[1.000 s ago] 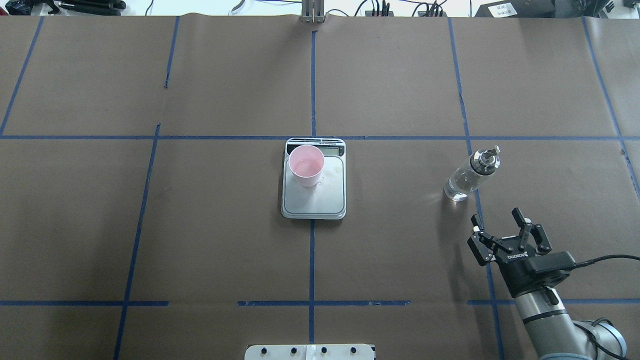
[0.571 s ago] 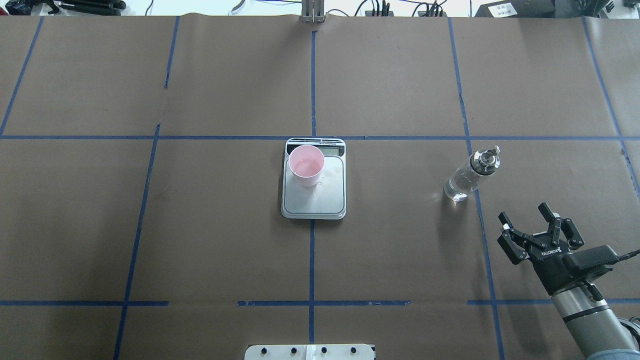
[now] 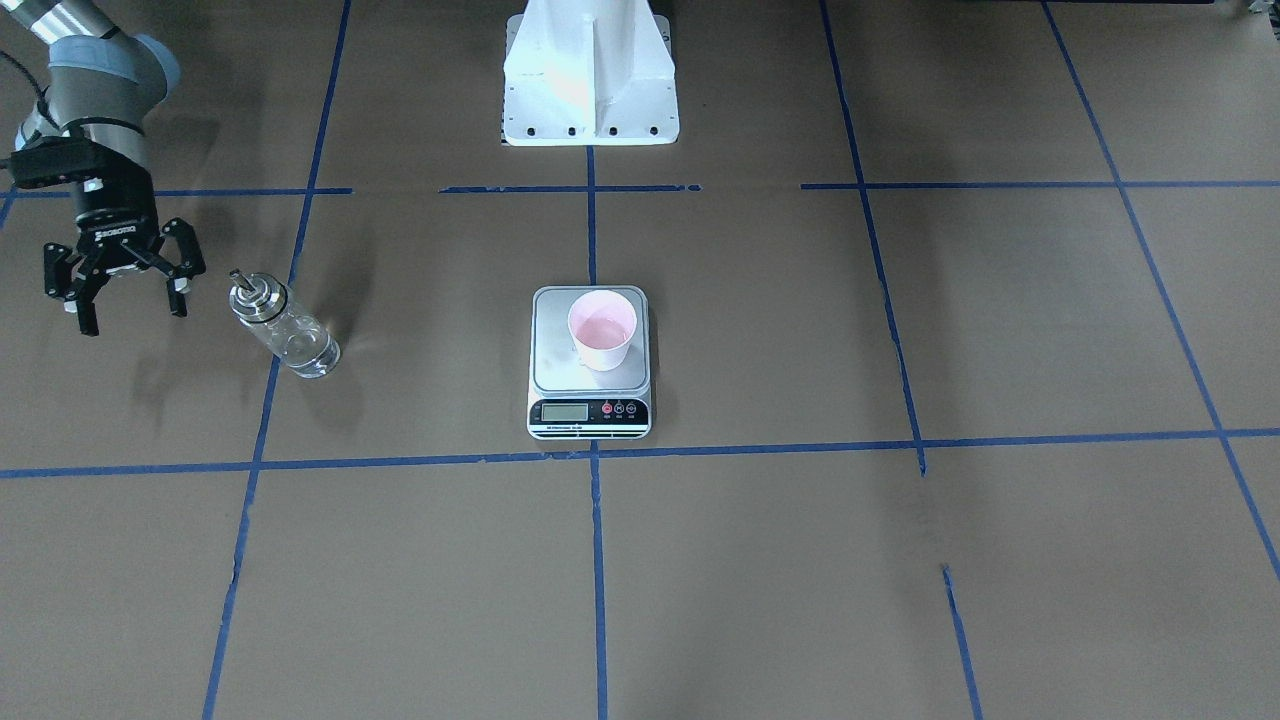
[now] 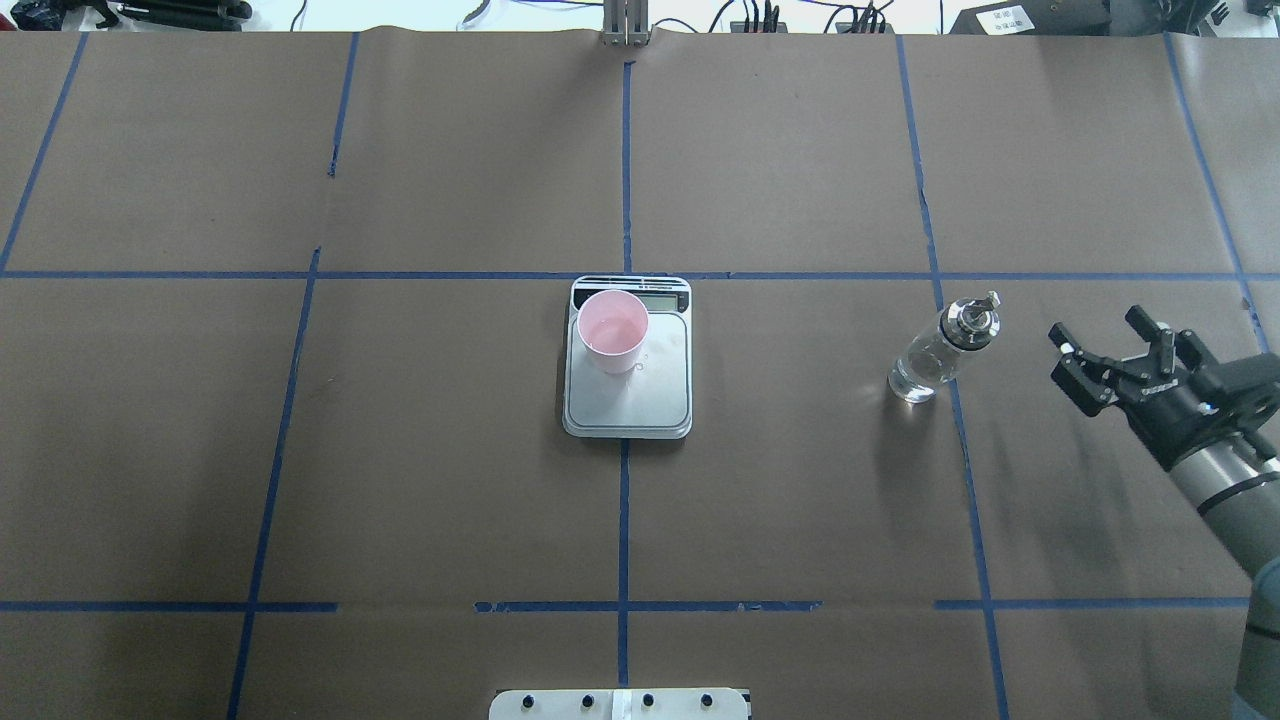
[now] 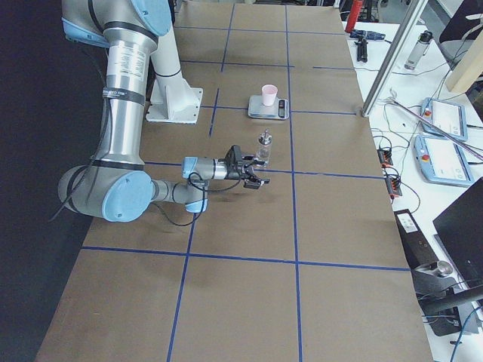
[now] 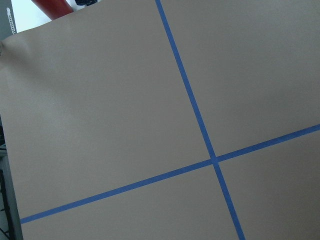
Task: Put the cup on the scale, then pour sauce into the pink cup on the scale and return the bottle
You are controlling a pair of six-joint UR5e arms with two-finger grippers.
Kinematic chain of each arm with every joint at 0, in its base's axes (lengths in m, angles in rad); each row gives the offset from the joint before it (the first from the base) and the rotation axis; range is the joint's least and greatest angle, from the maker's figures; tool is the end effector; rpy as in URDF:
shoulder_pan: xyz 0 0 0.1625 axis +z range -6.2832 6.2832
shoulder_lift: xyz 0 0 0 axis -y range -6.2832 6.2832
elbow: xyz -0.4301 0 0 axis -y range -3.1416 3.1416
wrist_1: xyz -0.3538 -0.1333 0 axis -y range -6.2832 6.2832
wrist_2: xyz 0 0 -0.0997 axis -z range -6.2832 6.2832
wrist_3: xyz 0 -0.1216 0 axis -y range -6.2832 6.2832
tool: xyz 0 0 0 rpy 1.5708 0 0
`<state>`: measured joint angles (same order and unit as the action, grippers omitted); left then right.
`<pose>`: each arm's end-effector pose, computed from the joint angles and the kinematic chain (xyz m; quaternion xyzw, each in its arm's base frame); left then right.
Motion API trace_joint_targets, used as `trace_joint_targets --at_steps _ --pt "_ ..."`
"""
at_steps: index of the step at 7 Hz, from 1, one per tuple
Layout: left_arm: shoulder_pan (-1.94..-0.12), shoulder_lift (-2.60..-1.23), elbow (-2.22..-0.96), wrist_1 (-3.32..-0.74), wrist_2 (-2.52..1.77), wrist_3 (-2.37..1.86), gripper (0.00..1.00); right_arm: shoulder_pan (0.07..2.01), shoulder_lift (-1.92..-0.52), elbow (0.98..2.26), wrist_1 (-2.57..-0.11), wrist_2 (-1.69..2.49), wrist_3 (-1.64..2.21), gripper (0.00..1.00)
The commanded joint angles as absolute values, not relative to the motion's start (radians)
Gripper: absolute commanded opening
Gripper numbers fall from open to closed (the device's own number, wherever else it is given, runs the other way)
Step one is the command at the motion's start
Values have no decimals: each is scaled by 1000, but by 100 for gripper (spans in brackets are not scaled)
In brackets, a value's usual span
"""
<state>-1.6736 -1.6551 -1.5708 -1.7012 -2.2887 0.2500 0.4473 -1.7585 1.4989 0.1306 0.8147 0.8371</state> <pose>-0.1049 -0.4975 0.6295 0.1601 0.3262 0.1060 0.9256 -0.2329 -0.3521 0.5884 0.5719 -0.3552 0.1415 0.7258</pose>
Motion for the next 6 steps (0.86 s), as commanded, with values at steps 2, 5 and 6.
trace_joint_targets --at_steps 2,5,6 --pt "-1674 -1655 -1571 -1701 -2289 252 100 959 -1588 1387 -39 1448 841 100" --pt "-1674 -1654 -1571 -1703 -2289 252 100 1263 -1480 1391 -366 1953 831 100" --pt "-1674 -1654 -1569 -1703 -2289 252 100 1331 -1453 1396 -563 2164 822 100"
